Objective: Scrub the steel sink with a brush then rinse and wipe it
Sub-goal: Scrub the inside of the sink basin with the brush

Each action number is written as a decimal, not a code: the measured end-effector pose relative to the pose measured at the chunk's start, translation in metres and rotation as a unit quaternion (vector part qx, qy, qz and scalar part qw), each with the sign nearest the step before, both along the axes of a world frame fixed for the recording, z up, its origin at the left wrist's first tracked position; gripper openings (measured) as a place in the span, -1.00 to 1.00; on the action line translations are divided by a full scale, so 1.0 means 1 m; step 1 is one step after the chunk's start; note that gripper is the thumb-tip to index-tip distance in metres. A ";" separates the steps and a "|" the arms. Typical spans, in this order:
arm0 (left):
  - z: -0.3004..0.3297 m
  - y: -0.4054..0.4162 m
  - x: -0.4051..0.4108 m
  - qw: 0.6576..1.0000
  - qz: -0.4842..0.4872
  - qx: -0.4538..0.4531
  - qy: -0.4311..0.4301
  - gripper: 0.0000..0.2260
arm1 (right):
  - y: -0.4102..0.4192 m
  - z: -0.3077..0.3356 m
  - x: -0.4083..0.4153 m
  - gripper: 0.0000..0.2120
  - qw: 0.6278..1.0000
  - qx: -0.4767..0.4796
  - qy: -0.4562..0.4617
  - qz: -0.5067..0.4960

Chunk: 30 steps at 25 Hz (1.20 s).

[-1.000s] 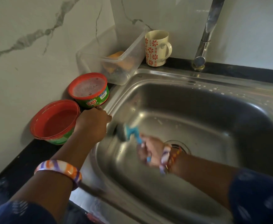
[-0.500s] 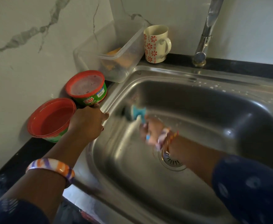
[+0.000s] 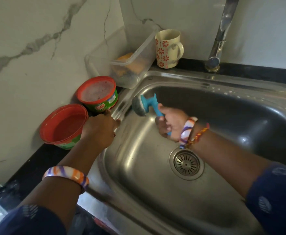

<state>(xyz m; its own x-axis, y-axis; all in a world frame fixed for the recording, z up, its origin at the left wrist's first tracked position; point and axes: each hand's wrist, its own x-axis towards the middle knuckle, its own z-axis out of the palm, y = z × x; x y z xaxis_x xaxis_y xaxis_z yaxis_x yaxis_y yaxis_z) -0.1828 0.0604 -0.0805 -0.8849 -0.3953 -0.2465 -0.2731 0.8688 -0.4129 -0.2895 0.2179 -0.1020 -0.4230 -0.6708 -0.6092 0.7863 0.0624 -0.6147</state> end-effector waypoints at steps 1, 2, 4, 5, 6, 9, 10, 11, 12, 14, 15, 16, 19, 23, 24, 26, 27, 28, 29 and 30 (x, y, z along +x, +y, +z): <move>-0.001 0.003 0.004 1.000 0.011 0.008 0.000 -0.67 | 0.006 0.020 0.001 -0.76 0.998 -0.005 0.061 0.025; 0.001 0.005 0.007 0.999 0.023 0.028 0.014 -0.69 | 0.009 0.040 0.006 -0.80 0.990 0.008 0.125 0.063; 0.010 0.009 0.010 0.989 0.049 0.100 0.092 -0.74 | 0.004 0.072 0.018 -0.87 0.959 0.010 0.253 0.126; 0.018 0.011 0.012 0.980 0.059 0.125 0.142 -0.77 | -0.009 0.082 0.018 -0.87 0.940 0.006 0.316 0.130; 0.026 0.013 0.012 0.973 0.068 0.126 0.183 -0.79 | -0.027 0.091 0.016 -0.85 0.913 0.013 0.391 0.115; 0.039 0.014 0.015 0.977 0.080 0.054 0.193 -0.70 | -0.097 0.102 -0.003 -0.76 0.759 0.107 0.626 0.145; 0.038 0.013 0.015 0.982 0.075 0.029 0.171 -0.64 | -0.116 0.099 -0.007 -0.72 0.706 0.150 0.669 0.179; 0.037 0.008 0.016 0.986 0.071 0.018 0.149 -0.59 | -0.131 0.096 -0.011 -0.69 0.669 0.194 0.687 0.210; 0.036 0.004 0.017 0.988 0.070 0.020 0.134 -0.56 | -0.141 0.089 -0.015 -0.67 0.639 0.229 0.694 0.240; 0.036 -0.002 0.018 0.990 0.070 0.034 0.120 -0.51 | -0.149 0.081 -0.014 -0.67 0.601 0.271 0.700 0.275; 0.037 -0.003 0.018 0.990 0.062 0.035 0.118 -0.49 | -0.148 0.082 -0.012 -0.68 0.594 0.273 0.704 0.279; 0.038 -0.004 0.019 0.991 0.053 0.034 0.118 -0.48 | -0.148 0.086 -0.011 -0.68 0.599 0.267 0.702 0.276; 0.037 -0.009 0.022 0.992 0.043 0.046 0.109 -0.47 | -0.148 0.115 -0.018 -0.69 0.636 0.226 0.707 0.211; 0.036 -0.007 0.024 0.991 0.052 0.058 0.110 -0.47 | -0.142 0.115 -0.016 -0.67 0.645 0.185 0.712 0.204; 0.039 -0.001 0.025 0.991 0.047 0.057 0.112 -0.47 | -0.140 0.103 -0.011 -0.67 0.633 0.192 0.718 0.217; 0.045 0.012 0.032 0.988 0.034 0.076 0.130 -0.49 | -0.124 0.088 0.001 -0.68 0.633 0.160 0.727 0.214; 0.046 0.022 0.038 0.984 0.037 0.093 0.149 -0.52 | -0.114 0.087 0.004 -0.71 0.686 0.114 0.696 0.180; 0.045 0.031 0.046 0.978 0.045 0.114 0.170 -0.55 | -0.099 0.089 0.006 -0.75 0.769 0.044 0.626 0.121; 0.042 0.040 0.054 0.970 0.055 0.136 0.195 -0.57 | -0.079 0.087 0.010 -0.79 0.846 -0.011 0.530 0.055; 0.038 0.049 0.065 0.961 0.076 0.152 0.217 -0.59 | -0.058 0.081 0.016 -0.82 0.901 -0.039 0.432 0.024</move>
